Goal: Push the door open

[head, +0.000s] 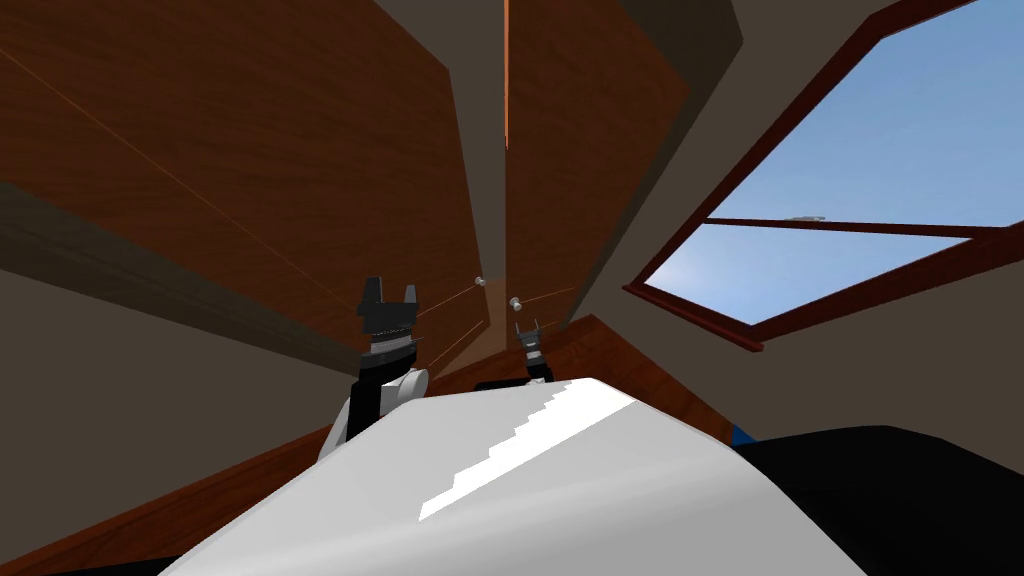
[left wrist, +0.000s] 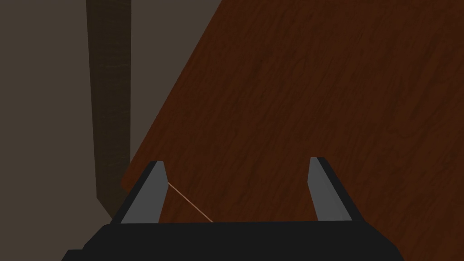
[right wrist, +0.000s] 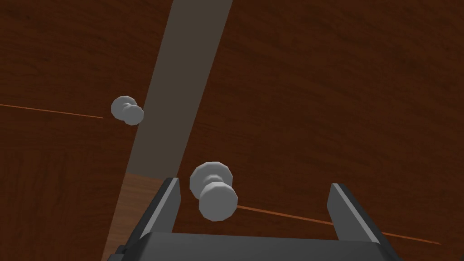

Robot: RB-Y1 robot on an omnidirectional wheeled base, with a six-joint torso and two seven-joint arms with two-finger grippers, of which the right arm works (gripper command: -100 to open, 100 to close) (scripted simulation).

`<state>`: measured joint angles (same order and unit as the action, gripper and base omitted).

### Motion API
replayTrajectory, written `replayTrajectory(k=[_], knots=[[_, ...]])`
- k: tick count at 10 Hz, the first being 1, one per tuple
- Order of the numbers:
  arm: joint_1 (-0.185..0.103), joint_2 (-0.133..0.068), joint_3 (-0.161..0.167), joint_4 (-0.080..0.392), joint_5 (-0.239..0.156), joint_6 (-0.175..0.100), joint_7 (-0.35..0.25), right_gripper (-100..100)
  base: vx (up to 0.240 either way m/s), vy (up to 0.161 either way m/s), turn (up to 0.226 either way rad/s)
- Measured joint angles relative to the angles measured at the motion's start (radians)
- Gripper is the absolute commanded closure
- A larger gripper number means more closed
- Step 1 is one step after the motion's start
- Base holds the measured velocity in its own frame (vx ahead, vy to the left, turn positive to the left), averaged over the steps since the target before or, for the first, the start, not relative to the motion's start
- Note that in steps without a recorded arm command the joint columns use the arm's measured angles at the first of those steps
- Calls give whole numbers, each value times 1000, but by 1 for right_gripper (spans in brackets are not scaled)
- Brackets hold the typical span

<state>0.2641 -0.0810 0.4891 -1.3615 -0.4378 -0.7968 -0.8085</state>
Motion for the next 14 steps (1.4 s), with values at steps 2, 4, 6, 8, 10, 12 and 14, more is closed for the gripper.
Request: replayTrajectory(k=[2, 4, 6, 8, 10, 12, 14], knots=[[-6, 3, 17, 28, -15, -4, -20, -100, 42, -55, 51], [-18, 3, 29, 61, -28, -10, -41, -100, 44, -61, 70], [-23, 5, 56, 104, -50, -22, -74, -100, 50, -95, 101], [-42, 10, 80, 160, -73, -33, -109, -100, 68, -97, 74], [-58, 15, 101, 210, -95, -43, -141, -100, 51, -86, 78], [-67, 18, 127, 251, -120, -49, -174, -100, 74, -102, 96], [-80, 23, 152, 299, -144, -58, -209, -100, 50, -107, 85]])
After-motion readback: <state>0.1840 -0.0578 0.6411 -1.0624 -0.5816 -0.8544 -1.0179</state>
